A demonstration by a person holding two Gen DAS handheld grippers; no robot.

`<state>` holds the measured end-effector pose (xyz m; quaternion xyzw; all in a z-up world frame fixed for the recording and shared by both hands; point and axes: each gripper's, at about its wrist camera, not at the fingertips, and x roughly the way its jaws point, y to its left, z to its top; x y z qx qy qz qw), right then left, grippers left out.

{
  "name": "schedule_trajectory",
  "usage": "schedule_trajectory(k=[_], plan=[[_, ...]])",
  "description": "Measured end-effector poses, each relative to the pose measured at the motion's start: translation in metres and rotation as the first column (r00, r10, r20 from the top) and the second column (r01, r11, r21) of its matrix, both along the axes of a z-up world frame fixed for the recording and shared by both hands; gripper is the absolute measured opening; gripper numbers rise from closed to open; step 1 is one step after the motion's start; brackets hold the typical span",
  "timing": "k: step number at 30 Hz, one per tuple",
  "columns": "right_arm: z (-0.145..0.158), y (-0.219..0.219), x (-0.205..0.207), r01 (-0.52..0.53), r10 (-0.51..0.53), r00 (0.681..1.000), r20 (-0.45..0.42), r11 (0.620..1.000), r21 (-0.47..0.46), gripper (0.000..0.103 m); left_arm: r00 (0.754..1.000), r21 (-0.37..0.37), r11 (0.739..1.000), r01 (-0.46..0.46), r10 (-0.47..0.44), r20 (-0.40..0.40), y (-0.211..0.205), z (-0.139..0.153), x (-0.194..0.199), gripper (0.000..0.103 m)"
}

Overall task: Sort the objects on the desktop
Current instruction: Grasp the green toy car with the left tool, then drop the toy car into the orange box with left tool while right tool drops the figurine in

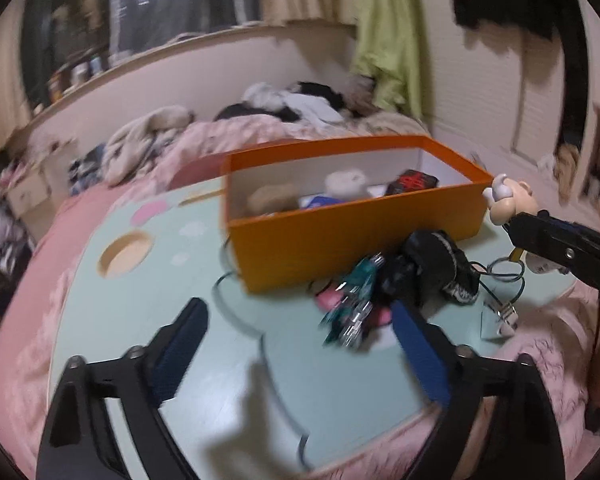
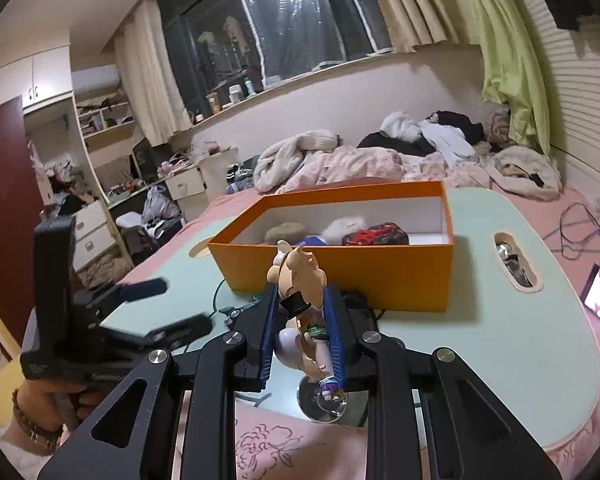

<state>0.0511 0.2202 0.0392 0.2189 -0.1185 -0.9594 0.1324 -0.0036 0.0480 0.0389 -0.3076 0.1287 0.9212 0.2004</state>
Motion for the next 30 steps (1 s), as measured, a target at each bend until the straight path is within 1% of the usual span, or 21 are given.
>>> schedule_trajectory(k=[1,2,4,6,7,8,10,12,15,19,21,23,25,28,30], plan=[[0.001,0.003,0.001,0.004,-0.004,1.000,0.002,1.000,-0.006,0.024,1.000,-0.021,1.000,0.023,-0.023,0.017,0.008,-0.002,-0.006,0.078],[0.001,0.004,0.000,0.005,-0.005,1.000,0.003,1.000,-0.010,0.024,0.998,-0.033,0.999,0.042,-0.040,0.045,0.015,-0.004,-0.015,0.072],[0.001,0.005,-0.001,0.005,-0.005,1.000,0.007,1.000,-0.015,0.024,0.990,-0.022,0.997,0.078,-0.075,0.116,0.023,-0.010,-0.029,0.068],[0.001,0.004,-0.002,0.003,-0.003,1.000,0.011,1.000,-0.015,0.024,0.977,-0.019,0.995,0.099,-0.093,0.191,0.028,-0.021,-0.043,0.048],[0.002,0.003,-0.002,0.001,-0.001,1.000,0.013,1.000,-0.014,0.024,0.979,-0.009,0.994,0.106,-0.102,0.179,0.029,-0.022,-0.044,0.043],[0.002,0.004,-0.003,-0.002,0.002,1.000,0.015,1.000,-0.013,0.024,0.977,-0.004,0.993,0.116,-0.114,0.178,0.029,-0.021,-0.044,0.024],[0.000,0.002,-0.002,-0.005,0.005,1.000,0.019,1.000,-0.009,0.024,0.980,-0.007,0.995,0.101,-0.098,0.172,0.028,-0.018,-0.041,0.024],[0.000,0.002,-0.002,-0.006,0.006,1.000,0.021,1.000,-0.009,0.024,0.985,0.011,0.997,0.081,-0.081,0.153,0.022,-0.017,-0.037,0.024],[-0.001,0.004,-0.002,-0.002,0.003,1.000,0.026,1.000,-0.016,0.024,0.992,0.077,0.996,0.036,-0.045,0.118,0.007,-0.011,-0.029,0.024],[0.000,0.006,-0.002,0.004,-0.004,0.999,0.032,1.000,-0.023,0.024,0.998,0.169,0.985,-0.030,0.019,0.068,-0.024,0.004,-0.016,0.024],[0.002,0.007,-0.005,0.017,-0.016,0.999,0.042,1.000,-0.022,0.024,0.997,0.190,0.980,-0.055,0.045,0.058,-0.031,0.009,-0.015,0.024],[0.009,0.008,-0.010,0.037,-0.036,0.999,0.038,0.999,-0.025,0.024,0.998,0.203,0.977,-0.064,0.057,0.040,-0.033,0.019,-0.021,0.024],[0.022,0.008,-0.020,0.043,-0.042,0.999,0.021,0.999,-0.031,0.024,0.998,0.214,0.975,-0.062,0.057,0.030,-0.030,0.032,-0.031,0.024],[0.044,0.008,-0.046,0.052,-0.051,0.999,0.018,0.998,-0.038,0.024,0.999,0.250,0.967,-0.053,0.050,0.018,-0.020,0.055,-0.054,0.024],[0.055,0.010,-0.068,0.060,-0.059,0.998,0.019,0.997,-0.051,0.024,0.998,0.254,0.965,-0.063,0.060,0.021,-0.013,0.063,-0.071,0.024]])
